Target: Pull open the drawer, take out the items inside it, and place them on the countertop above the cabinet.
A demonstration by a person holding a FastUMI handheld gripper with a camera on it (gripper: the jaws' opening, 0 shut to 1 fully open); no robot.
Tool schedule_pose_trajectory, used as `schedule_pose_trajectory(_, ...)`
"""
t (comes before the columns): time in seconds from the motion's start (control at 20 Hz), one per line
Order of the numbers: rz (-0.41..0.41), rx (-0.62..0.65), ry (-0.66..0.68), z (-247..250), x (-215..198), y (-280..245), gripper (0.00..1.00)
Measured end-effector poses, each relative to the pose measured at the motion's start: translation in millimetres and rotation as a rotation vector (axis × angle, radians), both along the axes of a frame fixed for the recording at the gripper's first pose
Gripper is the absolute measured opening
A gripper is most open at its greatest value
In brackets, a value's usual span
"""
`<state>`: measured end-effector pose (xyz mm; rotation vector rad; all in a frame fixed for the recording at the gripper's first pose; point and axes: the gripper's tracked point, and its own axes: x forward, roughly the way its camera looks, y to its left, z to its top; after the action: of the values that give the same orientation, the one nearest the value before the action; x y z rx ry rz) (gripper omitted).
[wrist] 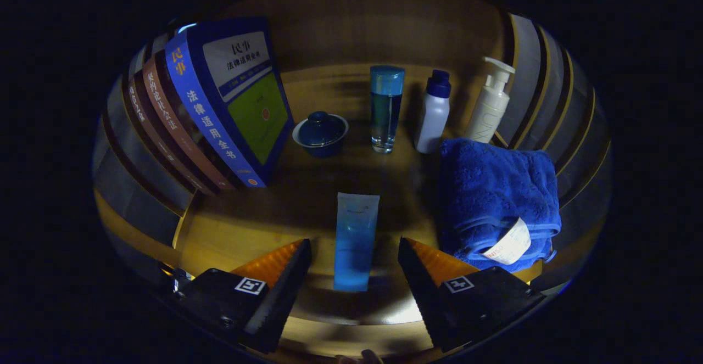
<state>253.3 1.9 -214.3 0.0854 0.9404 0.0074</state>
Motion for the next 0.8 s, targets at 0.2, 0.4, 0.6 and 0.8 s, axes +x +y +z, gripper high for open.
schedule_pose_trajectory(0.2,0.011,-0.013,-0.067,24,-20,2,1.00)
schedule_pose_trajectory(0.4,0.025,-0.026,-0.167,52,-51,7,1.00)
schedule_pose_trajectory(0.6,0.031,-0.038,-0.273,80,-84,8,1.00)
schedule_pose_trajectory(0.8,0.038,-0.040,-0.421,109,-120,8,1.00)
